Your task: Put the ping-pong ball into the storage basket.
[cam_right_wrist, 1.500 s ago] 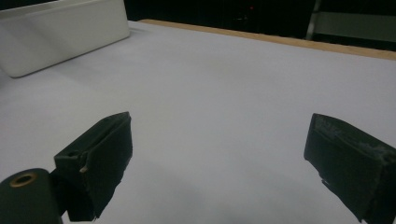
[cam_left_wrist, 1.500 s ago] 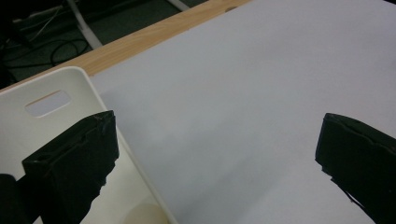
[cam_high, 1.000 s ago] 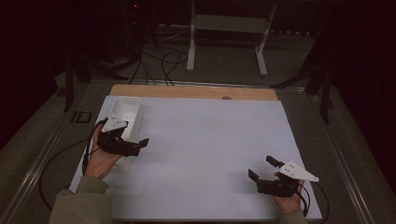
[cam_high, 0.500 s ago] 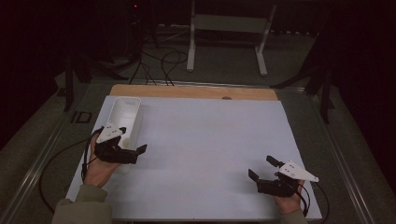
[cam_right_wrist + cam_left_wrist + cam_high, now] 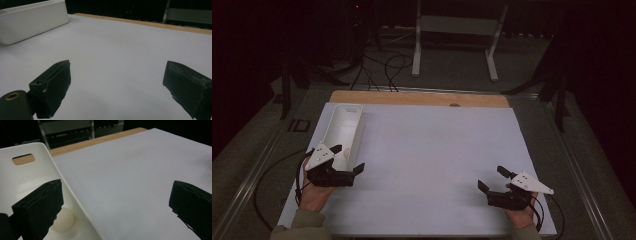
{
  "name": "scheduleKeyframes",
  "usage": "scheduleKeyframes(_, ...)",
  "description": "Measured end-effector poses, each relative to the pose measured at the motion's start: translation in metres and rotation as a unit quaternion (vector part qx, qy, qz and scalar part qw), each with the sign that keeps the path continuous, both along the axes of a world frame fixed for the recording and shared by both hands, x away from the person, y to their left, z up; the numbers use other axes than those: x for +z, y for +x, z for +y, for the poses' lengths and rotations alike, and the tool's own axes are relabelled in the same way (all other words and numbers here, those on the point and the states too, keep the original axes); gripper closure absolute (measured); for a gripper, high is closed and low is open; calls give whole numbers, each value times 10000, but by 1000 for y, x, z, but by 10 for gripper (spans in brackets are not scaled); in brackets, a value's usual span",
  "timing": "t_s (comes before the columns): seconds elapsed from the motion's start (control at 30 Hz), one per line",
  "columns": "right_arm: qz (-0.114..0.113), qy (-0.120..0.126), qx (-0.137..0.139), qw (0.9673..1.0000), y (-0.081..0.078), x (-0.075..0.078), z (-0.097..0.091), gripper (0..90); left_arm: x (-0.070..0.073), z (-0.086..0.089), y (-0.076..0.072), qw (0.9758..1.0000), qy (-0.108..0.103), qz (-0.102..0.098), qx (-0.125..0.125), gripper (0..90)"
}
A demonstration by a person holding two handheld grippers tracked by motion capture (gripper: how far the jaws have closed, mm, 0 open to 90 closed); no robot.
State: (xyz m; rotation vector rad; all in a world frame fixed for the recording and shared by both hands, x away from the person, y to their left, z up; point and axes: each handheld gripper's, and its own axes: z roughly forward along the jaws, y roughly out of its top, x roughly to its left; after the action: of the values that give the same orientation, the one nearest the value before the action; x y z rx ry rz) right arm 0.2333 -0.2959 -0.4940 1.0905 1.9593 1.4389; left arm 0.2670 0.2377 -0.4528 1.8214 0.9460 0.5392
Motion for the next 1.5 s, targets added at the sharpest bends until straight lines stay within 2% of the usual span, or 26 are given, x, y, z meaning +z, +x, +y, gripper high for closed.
scheduleKeyframes(0.3, -46, 34, 8, 10000, 2, 3, 0, 71, -16, 7, -14, 9998, -135, -75, 119, 2)
scheduleKeyframes(0.5, -72, 54, 27, 10000, 4, 4, 1, 71, -20, 10, -22, 9994, -263, -166, 133, 3)
scheduleKeyframes(0.7, -80, 59, 41, 9999, 6, 5, 2, 71, -25, 9, -28, 9997, -191, -139, 76, 3)
scheduleKeyframes(0.83, -83, 45, 79, 9999, 8, 5, 4, 71, -28, 11, -30, 9997, -198, -151, 81, 3)
scheduleKeyframes(1.1, -173, -54, 151, 9997, 12, 5, 5, 71, -33, 15, -33, 9991, -257, -319, 139, 3)
scheduleKeyframes(1.2, -143, -56, 159, 9998, 13, 4, 5, 71, -34, 16, -34, 9990, -217, -365, 152, 2)
scheduleKeyframes(1.5, -114, -87, 141, 9998, 11, 1, 6, 71, -37, 20, -32, 9988, -257, -349, 221, 3)
